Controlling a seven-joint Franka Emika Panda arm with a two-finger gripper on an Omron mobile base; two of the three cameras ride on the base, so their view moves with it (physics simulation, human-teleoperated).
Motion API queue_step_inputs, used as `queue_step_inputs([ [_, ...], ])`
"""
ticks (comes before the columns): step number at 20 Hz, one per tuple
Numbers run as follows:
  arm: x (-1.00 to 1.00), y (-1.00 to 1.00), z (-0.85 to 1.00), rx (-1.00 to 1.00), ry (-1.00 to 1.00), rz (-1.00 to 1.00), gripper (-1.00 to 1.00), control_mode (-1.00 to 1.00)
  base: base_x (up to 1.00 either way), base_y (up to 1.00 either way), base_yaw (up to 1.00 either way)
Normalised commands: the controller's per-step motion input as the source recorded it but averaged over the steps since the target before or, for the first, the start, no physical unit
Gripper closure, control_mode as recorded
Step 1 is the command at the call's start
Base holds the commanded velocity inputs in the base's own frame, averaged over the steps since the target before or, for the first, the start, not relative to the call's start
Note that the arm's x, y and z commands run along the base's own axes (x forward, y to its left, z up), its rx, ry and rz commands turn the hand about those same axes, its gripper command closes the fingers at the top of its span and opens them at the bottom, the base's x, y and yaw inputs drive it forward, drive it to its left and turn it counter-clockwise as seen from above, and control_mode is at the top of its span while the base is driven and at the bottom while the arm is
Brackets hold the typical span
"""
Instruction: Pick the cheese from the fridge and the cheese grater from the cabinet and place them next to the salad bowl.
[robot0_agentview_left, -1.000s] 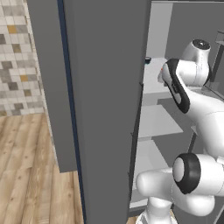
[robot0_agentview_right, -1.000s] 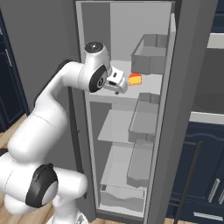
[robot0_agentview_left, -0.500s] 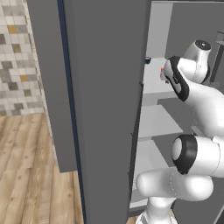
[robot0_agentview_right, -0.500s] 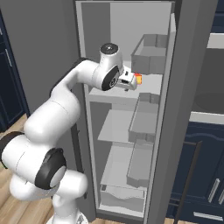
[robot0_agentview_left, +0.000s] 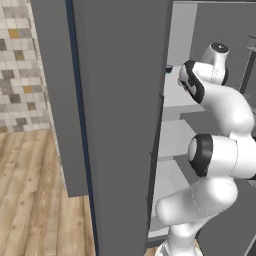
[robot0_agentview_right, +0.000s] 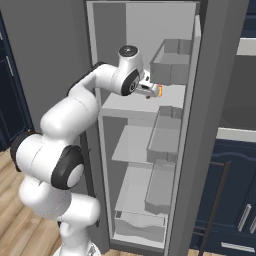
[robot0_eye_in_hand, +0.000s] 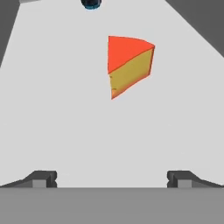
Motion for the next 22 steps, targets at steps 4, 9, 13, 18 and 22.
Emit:
queue_step_inputs([
  [4,0.3,0.0,0.0,0.0,0.0,-0.13,-1.0,-1.0,0.0,0.0,0.0],
  [9,0.18,0.0,0.0,0.0,0.0,-0.01,-1.0,-1.0,0.0,0.0,0.0],
  [13,0.35,-0.02,0.0,0.0,0.0,0.0,-1.0,-1.0,0.0,0.0,0.0],
  [18,0.25,-0.09,-0.02,0.0,0.0,0.0,-1.0,-1.0,0.0,0.0,0.0],
  [22,0.18,-0.12,-0.05,0.0,0.0,-0.02,-1.0,-1.0,0.0,0.0,0.0],
])
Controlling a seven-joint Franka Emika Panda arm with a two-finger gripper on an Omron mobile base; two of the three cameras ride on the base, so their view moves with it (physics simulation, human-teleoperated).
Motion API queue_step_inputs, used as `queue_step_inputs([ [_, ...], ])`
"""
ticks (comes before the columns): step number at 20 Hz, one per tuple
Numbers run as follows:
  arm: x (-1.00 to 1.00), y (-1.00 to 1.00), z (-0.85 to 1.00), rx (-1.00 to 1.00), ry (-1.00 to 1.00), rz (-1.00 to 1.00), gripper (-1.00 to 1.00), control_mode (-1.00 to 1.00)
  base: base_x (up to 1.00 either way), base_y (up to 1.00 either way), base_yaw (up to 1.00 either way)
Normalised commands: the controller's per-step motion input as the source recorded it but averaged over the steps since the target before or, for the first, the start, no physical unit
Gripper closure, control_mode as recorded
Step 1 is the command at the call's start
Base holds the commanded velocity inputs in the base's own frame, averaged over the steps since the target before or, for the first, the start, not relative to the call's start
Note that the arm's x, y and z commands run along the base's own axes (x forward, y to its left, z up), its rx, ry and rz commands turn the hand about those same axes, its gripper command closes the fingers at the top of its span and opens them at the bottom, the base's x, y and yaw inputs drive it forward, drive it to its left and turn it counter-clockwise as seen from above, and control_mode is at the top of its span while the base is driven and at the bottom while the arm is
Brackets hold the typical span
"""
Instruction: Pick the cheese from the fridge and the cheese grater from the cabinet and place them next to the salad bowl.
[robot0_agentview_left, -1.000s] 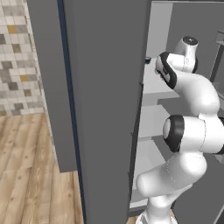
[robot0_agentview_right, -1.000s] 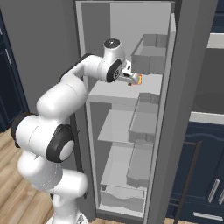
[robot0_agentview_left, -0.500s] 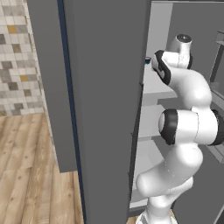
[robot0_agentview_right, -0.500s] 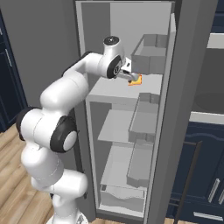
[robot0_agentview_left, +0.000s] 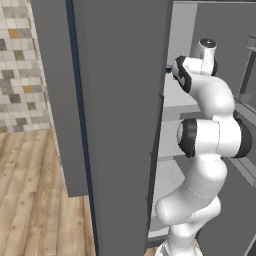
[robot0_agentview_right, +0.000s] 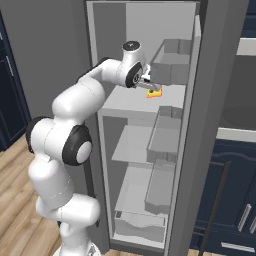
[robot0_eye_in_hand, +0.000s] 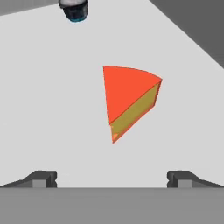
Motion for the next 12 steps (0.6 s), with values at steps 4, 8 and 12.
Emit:
queue_step_inputs([
  [4,0.13,-0.11,-0.01,0.0,0.0,-0.07,-1.0,-1.0,0.0,0.0,0.0],
  [8,0.13,-0.01,0.0,0.0,0.0,-0.08,-1.0,-1.0,0.0,0.0,0.0],
  [12,0.15,0.0,-0.14,0.0,0.0,-0.03,-1.0,-1.0,0.0,0.0,0.0],
])
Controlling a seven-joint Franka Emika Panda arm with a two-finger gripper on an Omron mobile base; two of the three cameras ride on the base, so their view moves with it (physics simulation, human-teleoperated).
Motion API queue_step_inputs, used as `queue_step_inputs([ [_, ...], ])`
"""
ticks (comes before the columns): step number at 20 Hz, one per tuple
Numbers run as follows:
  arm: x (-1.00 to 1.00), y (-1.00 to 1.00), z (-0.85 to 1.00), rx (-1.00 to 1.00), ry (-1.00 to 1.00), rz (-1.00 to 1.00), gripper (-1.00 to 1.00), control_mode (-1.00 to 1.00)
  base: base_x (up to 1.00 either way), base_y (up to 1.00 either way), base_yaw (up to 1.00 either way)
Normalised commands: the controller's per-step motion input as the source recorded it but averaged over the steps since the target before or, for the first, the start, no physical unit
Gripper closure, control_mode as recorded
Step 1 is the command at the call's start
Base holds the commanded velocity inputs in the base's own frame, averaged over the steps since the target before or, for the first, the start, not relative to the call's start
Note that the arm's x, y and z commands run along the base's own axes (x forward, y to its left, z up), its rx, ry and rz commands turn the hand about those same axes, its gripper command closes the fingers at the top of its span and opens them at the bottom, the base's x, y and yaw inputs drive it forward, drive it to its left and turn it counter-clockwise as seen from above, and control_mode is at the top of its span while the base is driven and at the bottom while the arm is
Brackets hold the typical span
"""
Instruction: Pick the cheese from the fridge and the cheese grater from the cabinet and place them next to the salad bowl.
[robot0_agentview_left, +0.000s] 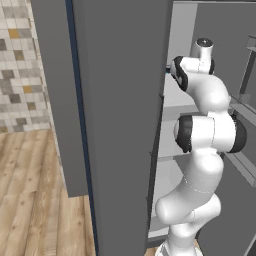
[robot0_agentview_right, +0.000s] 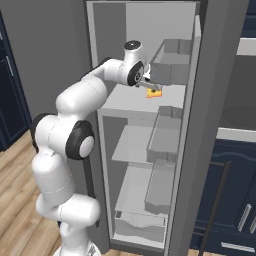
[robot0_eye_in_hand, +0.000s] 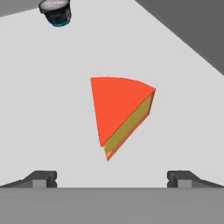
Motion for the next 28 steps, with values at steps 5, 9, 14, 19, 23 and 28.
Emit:
queue_step_inputs([
  [5,0.2,0.0,-0.3,0.0,0.0,-0.01,-1.0,-1.0,0.0,0.0,0.0],
  [9,0.09,-0.01,-0.21,0.0,0.0,0.0,-1.0,-1.0,0.0,0.0,0.0],
  [14,0.13,-0.15,-0.06,0.0,0.0,0.0,-1.0,-1.0,0.0,0.0,0.0],
  [19,0.13,-0.17,0.0,0.02,0.0,-0.01,-1.0,-1.0,0.0,0.0,0.0],
  [23,0.2,-0.01,0.0,0.0,0.0,-0.01,-1.0,-1.0,0.0,0.0,0.0],
  [28,0.2,0.0,0.0,0.0,0.0,-0.01,-1.0,-1.0,0.0,0.0,0.0],
])
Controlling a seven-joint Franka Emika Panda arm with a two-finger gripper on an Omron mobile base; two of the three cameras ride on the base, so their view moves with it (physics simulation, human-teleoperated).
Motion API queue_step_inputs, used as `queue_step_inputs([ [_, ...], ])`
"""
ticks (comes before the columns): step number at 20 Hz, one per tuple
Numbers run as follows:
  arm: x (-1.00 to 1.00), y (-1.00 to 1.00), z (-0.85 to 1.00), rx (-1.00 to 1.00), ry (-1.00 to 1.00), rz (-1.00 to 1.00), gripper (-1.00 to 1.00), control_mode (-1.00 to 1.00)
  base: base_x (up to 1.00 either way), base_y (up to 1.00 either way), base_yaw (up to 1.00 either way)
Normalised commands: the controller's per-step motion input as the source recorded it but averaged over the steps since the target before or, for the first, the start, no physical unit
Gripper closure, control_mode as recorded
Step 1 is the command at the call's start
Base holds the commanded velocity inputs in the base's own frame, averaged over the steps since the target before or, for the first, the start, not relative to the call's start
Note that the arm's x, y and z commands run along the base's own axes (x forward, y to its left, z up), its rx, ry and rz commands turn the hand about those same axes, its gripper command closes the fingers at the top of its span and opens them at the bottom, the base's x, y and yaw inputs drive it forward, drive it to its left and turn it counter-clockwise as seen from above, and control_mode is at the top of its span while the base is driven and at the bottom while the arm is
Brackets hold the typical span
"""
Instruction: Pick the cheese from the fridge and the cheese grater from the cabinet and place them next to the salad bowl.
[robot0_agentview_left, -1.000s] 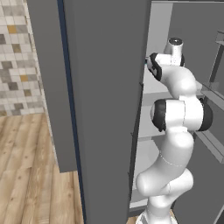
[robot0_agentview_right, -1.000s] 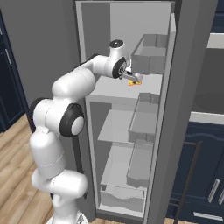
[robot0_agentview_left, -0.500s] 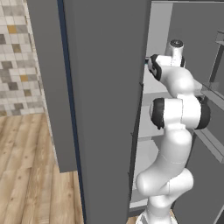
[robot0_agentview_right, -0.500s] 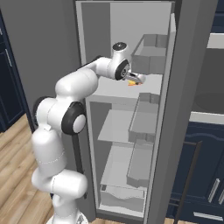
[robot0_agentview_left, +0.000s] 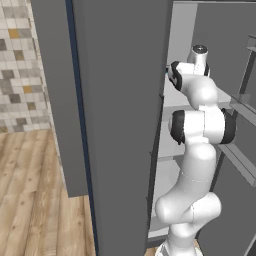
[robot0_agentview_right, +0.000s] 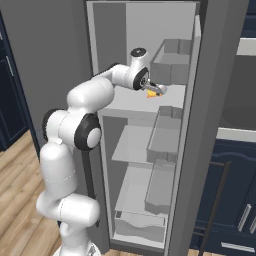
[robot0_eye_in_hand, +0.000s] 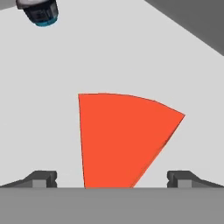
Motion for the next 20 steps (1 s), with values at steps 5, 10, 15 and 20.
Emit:
queue_step_inputs([
  [5,0.0,0.0,0.0,0.0,0.0,0.0,-1.0,-1.0,0.0,0.0,0.0],
  [10,0.0,0.0,0.0,0.0,0.0,0.0,1.0,-1.0,0.0,0.0,0.0],
  [15,0.0,0.0,0.0,0.0,0.0,0.0,1.0,-1.0,0.0,0.0,0.0],
  [20,-0.07,0.0,0.0,0.0,0.0,0.0,1.0,-1.0,0.0,0.0,0.0],
])
